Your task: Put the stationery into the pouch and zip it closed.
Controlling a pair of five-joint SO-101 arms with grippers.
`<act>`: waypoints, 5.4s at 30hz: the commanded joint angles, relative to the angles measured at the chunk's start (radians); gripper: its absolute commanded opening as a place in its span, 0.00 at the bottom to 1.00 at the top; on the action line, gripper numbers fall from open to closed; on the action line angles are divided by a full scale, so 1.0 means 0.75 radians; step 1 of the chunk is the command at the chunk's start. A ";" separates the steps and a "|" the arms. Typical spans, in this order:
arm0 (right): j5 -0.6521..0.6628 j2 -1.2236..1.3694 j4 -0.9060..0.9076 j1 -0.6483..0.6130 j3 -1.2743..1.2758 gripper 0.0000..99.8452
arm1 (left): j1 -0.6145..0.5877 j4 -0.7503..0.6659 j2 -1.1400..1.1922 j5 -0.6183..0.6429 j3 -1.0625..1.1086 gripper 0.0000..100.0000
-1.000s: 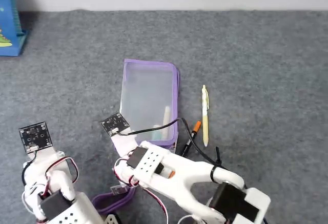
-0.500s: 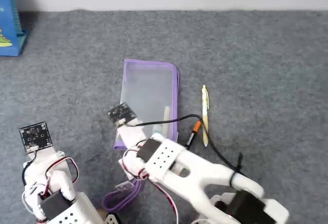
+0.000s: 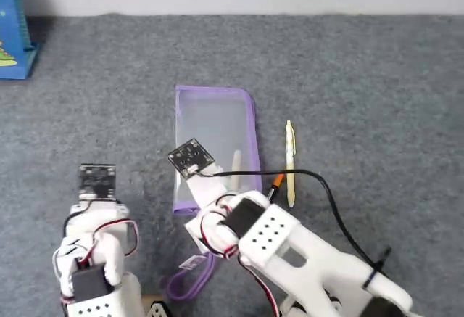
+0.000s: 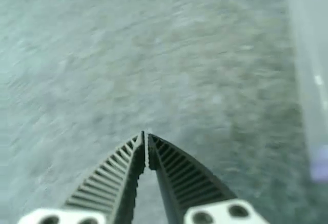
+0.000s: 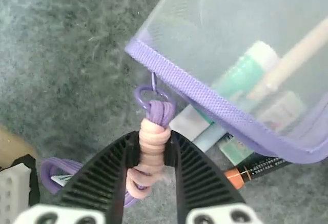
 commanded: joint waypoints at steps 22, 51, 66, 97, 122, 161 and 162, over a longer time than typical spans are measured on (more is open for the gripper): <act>-0.086 -0.709 -0.060 0.101 0.245 0.01 | 0.534 0.055 -0.016 0.229 -0.109 0.29; -0.082 -0.854 -0.189 0.101 0.411 0.01 | 0.689 0.125 -0.018 0.221 -0.204 0.29; -0.082 -0.868 -0.179 0.099 0.417 0.01 | 0.687 -0.194 -0.016 0.225 0.021 0.29; -0.074 -0.889 -0.046 0.144 0.333 0.01 | 0.589 -0.288 -0.016 0.225 0.048 0.01; 0.041 -1.233 -0.093 0.609 0.342 0.01 | 0.362 -0.200 -0.016 0.313 -0.093 0.01; 0.286 -1.229 -0.028 0.772 0.362 0.28 | 0.503 0.542 0.996 0.475 -1.677 0.01; 0.305 -1.216 -0.017 0.774 0.360 0.28 | 0.513 0.542 1.025 0.479 -1.683 0.01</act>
